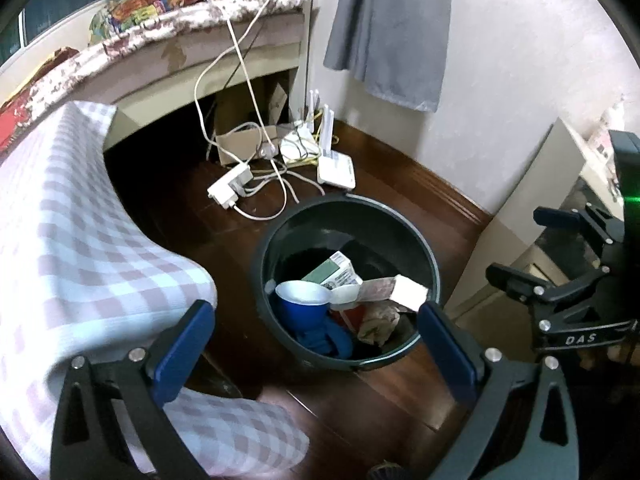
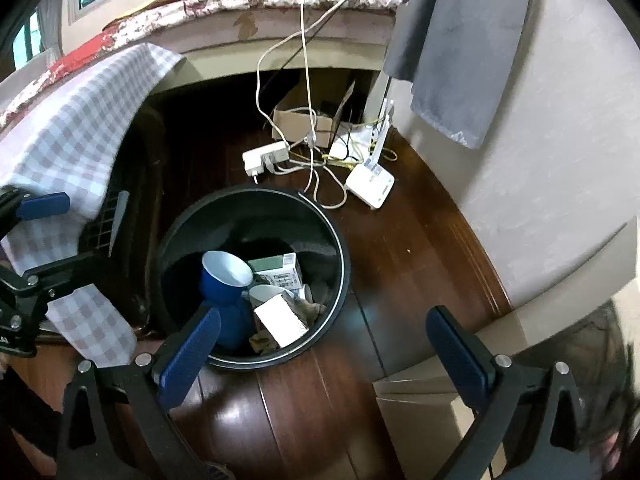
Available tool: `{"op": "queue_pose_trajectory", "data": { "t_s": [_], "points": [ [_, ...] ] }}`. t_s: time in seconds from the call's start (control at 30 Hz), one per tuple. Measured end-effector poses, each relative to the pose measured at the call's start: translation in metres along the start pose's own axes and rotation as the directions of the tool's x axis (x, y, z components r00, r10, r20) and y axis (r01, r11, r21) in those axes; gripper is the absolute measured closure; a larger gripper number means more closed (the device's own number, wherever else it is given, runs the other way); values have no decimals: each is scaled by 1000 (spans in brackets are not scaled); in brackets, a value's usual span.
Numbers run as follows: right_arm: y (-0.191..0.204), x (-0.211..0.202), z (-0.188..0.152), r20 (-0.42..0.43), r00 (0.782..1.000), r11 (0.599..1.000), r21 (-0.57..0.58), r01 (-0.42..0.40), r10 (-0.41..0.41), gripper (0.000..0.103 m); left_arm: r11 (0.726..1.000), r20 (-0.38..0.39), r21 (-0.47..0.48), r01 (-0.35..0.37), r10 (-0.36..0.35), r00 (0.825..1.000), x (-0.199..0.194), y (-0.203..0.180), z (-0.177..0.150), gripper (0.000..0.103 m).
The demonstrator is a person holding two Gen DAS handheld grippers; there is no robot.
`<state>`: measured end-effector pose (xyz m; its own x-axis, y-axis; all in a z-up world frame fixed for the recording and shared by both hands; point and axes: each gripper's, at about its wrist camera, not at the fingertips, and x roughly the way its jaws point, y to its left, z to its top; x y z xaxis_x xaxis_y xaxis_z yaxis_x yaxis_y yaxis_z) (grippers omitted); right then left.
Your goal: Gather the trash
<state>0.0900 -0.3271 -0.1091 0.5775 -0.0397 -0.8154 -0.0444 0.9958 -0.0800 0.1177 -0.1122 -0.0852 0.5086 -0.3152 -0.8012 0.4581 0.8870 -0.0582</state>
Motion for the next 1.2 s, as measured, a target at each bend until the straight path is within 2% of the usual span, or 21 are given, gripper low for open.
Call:
{"op": "queue_pose_trajectory", "data": {
  "t_s": [0.17, 0.33, 0.53, 0.73, 1.0, 1.2],
  "points": [
    [6, -28, 6, 35, 999, 999, 21, -26, 25, 0, 1000, 36, -10, -4, 4, 999, -27, -1, -2, 1],
    [14, -67, 14, 92, 995, 999, 24, -44, 41, 0, 999, 100, -33, -42, 45, 994, -66, 7, -4, 1],
    [42, -106, 19, 133, 987, 996, -7, -88, 88, 0, 992, 154, -85, -98, 110, 982, -103, 24, -11, 1],
    [78, -138, 20, 170, 977, 992, -37, -123, 127, 0, 983, 174, -118, -140, 159, 972, -131, 32, -25, 1],
    [101, -179, 27, 234, 965, 993, -60, -105, 116, 0, 965, 246, -176, -192, 232, 941, -179, 39, -38, 1],
    [107, -216, 31, 298, 947, 992, -66, -103, 118, 0, 959, 291, -210, -191, 248, 924, -204, 38, -42, 1]
  ]
}}
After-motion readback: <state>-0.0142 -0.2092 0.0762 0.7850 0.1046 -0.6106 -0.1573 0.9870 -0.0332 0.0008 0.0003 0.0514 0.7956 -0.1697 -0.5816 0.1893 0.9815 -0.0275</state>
